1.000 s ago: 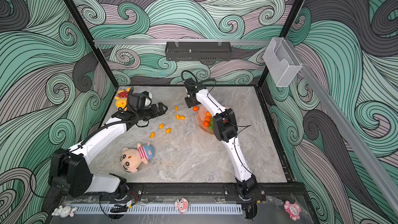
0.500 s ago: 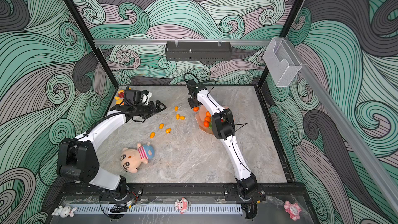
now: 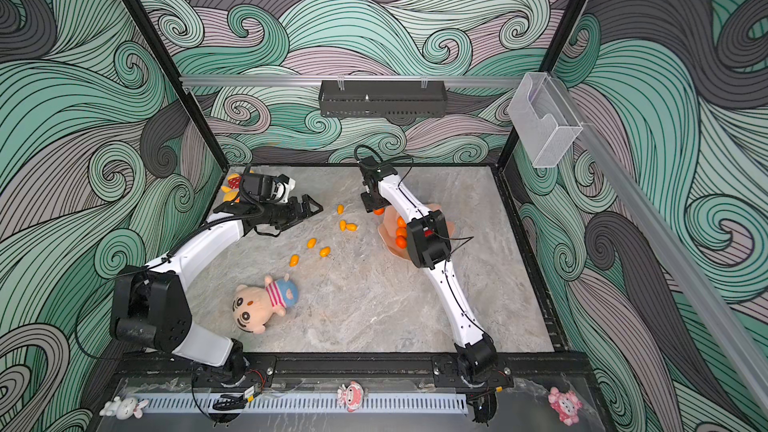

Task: Arrange fruit in a fruit bowl
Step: Pick up the fruit from the top-center of the table.

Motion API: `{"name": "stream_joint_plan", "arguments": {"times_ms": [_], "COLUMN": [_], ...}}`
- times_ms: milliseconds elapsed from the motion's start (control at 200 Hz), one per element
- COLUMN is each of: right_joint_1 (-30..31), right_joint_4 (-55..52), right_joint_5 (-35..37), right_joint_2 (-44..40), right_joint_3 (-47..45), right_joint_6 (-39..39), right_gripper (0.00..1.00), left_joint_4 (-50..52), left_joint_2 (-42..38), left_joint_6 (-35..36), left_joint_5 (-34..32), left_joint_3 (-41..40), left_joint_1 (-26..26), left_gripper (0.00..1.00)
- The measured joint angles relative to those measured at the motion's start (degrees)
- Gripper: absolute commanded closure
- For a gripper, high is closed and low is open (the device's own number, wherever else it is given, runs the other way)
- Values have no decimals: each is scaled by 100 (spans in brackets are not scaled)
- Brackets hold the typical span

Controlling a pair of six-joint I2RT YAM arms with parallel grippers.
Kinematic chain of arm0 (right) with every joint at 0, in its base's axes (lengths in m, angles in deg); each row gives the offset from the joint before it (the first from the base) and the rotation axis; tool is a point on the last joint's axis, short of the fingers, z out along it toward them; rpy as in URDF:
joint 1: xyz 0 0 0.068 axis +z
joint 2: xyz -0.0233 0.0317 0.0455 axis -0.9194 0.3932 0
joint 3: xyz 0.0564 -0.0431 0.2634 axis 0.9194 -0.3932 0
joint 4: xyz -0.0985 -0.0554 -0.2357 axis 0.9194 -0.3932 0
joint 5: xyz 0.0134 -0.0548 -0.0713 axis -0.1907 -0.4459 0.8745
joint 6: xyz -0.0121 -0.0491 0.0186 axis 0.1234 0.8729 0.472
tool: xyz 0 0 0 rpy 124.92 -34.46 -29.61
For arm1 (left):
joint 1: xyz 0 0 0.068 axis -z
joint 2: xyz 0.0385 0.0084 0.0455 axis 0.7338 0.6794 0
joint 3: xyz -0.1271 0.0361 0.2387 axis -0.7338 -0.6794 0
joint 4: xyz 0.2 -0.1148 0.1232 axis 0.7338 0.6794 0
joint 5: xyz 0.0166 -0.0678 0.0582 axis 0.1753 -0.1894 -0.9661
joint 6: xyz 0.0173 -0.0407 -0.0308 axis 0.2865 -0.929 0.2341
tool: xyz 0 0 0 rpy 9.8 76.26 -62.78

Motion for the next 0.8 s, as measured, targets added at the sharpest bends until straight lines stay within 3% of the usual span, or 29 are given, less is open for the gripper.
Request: {"name": "stream_joint_plan", "arguments": {"times_ms": [145,800], "right_joint_1": [0,0], "right_joint_4": [-192,-439], "right_joint_5": [-44,-127], "right_joint_2": [0,0], "right_joint_3": [2,52], "right_joint_6": [-22,-44], "right_gripper": [50,59], "left_joint_4": [0,70], "left_joint_2": [0,-33], "left_joint_6": [0,0], "left_joint_5": [37,96], "left_joint_3": [0,-11], "left_joint_1": [0,0], "left_gripper": [1,2]}}
